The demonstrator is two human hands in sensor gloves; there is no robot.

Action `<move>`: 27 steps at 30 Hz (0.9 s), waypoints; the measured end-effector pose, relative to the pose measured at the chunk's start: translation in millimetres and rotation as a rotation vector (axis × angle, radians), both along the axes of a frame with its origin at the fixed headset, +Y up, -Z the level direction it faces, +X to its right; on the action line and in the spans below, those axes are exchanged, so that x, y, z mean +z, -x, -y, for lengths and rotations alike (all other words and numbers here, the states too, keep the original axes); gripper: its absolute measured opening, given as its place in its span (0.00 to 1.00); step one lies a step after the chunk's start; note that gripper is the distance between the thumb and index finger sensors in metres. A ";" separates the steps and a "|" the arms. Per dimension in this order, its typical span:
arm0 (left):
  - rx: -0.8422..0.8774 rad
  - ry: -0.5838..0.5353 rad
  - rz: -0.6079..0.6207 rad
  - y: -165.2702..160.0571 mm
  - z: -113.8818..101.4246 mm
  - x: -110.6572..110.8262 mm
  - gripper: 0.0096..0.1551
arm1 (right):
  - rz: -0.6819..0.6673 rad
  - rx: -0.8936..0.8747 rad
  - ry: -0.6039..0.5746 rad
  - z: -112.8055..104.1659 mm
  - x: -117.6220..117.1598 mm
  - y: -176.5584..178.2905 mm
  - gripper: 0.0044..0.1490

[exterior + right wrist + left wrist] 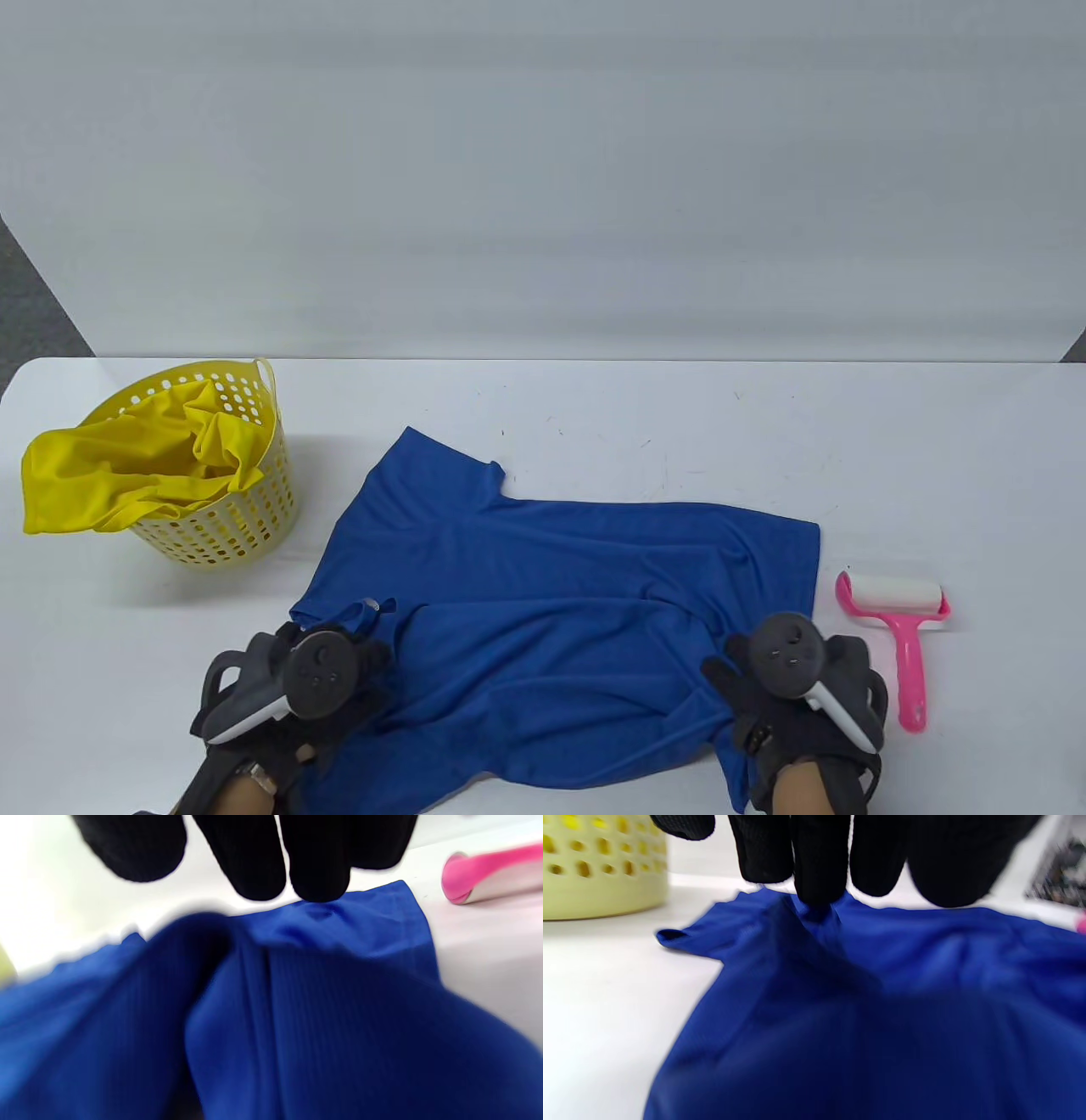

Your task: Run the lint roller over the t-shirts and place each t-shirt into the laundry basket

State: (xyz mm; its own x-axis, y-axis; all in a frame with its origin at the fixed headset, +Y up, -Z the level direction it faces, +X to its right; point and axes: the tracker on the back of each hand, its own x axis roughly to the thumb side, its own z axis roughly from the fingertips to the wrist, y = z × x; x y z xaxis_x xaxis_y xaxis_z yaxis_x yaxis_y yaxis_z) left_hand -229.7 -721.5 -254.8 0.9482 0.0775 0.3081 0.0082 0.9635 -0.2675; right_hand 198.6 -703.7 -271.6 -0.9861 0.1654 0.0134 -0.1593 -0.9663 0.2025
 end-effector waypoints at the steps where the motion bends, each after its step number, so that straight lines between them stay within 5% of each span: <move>1: -0.097 0.090 0.016 -7.8 10.7 0.7 0.50 | -0.021 0.097 0.236 13.4 1.3 15.3 0.46; 4: -0.220 0.249 0.027 -21.8 41.6 1.2 0.66 | -0.100 0.131 0.345 40.8 0.4 39.7 0.53; 8: -0.270 0.205 0.000 -24.6 51.8 -16.2 0.67 | -0.119 0.234 0.411 65.0 -16.8 51.5 0.58; 13: -0.218 0.241 -0.102 -10.8 57.8 -53.2 0.67 | -0.030 0.046 0.406 72.2 -59.8 32.6 0.54; 18: -0.196 0.255 -0.206 -7.4 59.5 -95.7 0.65 | 0.042 0.081 0.368 70.4 -103.1 33.5 0.52; 27: -0.212 0.285 -0.228 -7.2 67.2 -107.2 0.64 | 0.042 0.049 0.286 75.4 -119.4 27.0 0.50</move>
